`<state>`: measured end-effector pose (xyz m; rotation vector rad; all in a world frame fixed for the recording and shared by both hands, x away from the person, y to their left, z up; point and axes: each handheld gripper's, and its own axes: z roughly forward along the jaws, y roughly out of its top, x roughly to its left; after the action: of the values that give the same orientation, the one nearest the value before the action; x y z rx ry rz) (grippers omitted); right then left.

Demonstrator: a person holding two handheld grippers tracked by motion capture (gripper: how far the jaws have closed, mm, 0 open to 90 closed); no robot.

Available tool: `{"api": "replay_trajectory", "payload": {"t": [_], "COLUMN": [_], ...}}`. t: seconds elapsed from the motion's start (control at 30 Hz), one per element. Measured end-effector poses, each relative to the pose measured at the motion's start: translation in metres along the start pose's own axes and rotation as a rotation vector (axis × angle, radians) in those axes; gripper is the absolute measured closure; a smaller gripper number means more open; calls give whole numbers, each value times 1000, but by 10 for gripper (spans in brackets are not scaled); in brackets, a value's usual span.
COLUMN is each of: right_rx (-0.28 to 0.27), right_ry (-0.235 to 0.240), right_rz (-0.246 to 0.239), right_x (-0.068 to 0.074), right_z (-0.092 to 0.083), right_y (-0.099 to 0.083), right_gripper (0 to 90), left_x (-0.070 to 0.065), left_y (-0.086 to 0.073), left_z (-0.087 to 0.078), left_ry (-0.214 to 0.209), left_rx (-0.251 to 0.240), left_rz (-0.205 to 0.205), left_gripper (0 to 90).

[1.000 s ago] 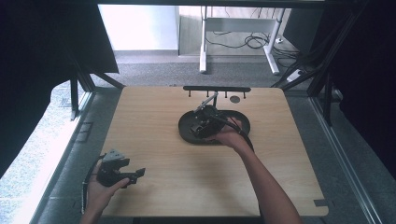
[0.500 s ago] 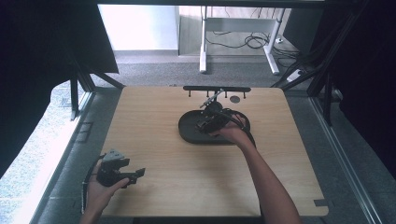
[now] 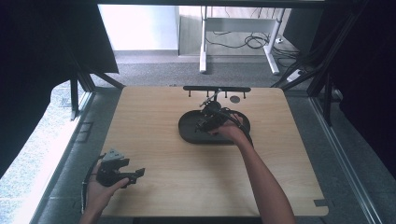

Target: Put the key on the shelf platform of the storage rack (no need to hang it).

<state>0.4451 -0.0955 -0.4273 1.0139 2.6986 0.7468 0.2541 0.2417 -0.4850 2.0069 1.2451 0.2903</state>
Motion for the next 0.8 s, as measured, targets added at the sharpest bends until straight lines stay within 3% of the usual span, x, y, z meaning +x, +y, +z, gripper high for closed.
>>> {"api": "replay_trajectory", "payload": {"t": [0.47, 0.8], "right_rx": [15, 33], "right_ry": [-40, -56], "right_rz": [18, 36], "right_x": [-13, -23], "right_z": [28, 37], "right_y": [-3, -12], "right_gripper": [489, 488], "left_x": [-1, 0], "left_y": [0, 0], "left_z": [1, 1], "left_ry": [-4, 1], "left_rx": [7, 9], "left_rz": [6, 3], "left_gripper": [214, 214]}}
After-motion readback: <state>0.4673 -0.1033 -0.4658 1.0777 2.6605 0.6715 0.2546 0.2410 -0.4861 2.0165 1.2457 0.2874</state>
